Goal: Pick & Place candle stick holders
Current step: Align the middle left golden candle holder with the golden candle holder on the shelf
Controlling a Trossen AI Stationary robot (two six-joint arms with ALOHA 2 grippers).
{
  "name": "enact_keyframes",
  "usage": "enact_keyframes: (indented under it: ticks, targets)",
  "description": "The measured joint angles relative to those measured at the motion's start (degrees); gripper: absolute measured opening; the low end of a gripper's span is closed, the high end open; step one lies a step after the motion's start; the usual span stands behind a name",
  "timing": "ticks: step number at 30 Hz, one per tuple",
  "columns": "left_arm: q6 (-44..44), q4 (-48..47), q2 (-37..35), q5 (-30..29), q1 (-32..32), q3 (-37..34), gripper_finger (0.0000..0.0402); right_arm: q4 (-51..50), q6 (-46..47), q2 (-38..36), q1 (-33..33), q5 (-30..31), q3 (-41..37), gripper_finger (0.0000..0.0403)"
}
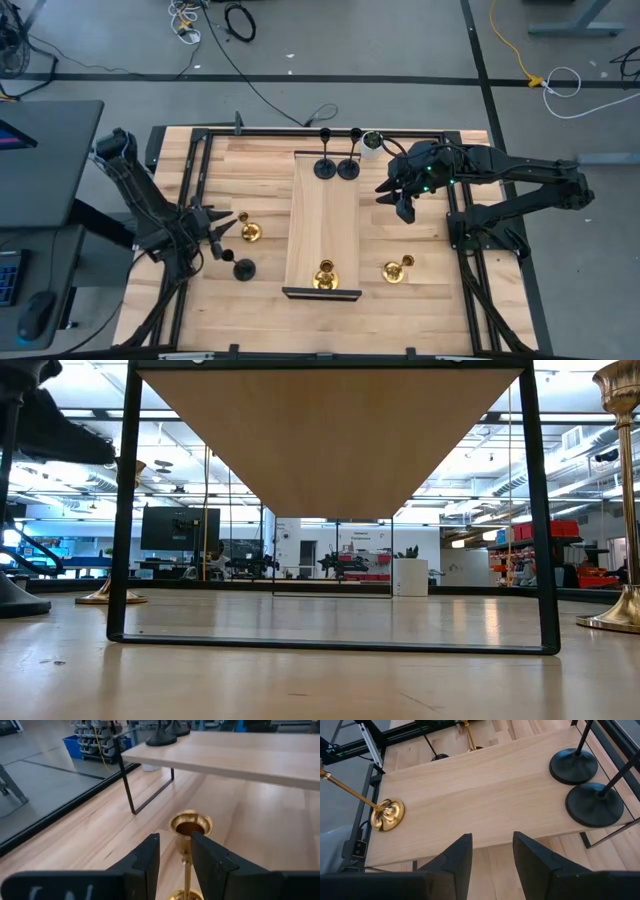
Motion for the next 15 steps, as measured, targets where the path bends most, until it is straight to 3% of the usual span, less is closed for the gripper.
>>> enact_keyframes:
  ticks: [9, 15]
  targets:
    - [0.6, 6.7, 0.0, 1.8, -3.4, -2.8, 0.0112, 0.0, 0.0, 0.0, 0.0, 0.0, 0.0, 0.0142]
    - [0.6, 11.4, 0.1, 0.0, -5.4, -5.7, 0.0112, 0.2, 0.0, 0.0, 0.0, 0.0, 0.0, 0.0142]
